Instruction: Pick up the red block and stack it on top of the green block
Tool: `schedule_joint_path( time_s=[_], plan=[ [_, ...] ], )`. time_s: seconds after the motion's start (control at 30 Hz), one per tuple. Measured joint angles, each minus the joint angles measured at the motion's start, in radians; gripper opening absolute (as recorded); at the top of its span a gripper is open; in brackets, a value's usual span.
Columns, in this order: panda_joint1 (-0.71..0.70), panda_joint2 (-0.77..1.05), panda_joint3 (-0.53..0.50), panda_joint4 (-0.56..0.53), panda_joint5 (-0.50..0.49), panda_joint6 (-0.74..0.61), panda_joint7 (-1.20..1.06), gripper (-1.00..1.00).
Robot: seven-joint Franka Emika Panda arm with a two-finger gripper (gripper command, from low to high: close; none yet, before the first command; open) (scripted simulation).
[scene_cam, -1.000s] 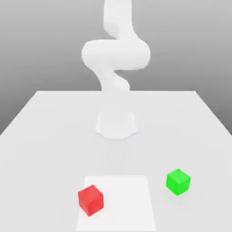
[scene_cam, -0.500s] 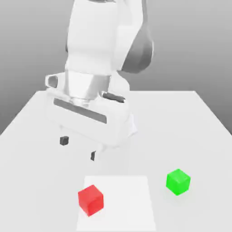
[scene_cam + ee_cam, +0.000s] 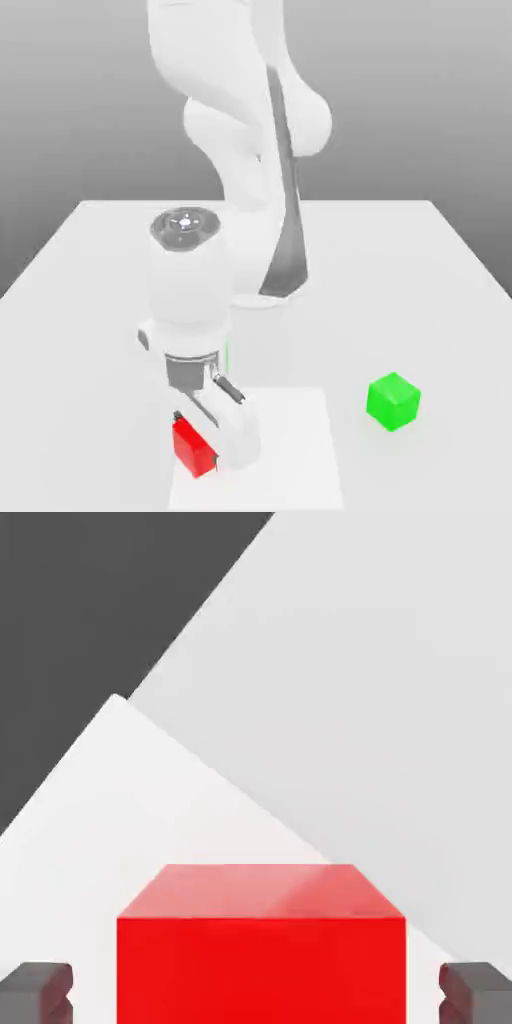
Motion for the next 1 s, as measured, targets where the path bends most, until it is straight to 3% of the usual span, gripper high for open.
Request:
schedule_joint_path(
  time_s=[0.13, 0.37, 0.73, 1.0],
  plan=[
    [0.001, 0.003, -0.001, 0.0, -0.001, 0.004, 0.001, -1.0],
    [-0.026, -0.182, 0.054, -0.03, 0.084, -0.149, -0.056, -1.0],
    [0.385, -0.405, 0.293, -0.149, 0.223, -0.244, 0.239, -1.0],
    [0.379, -0.322, 0.312, -0.148, 0.117, -0.163, 0.353, -1.0]
  ],
)
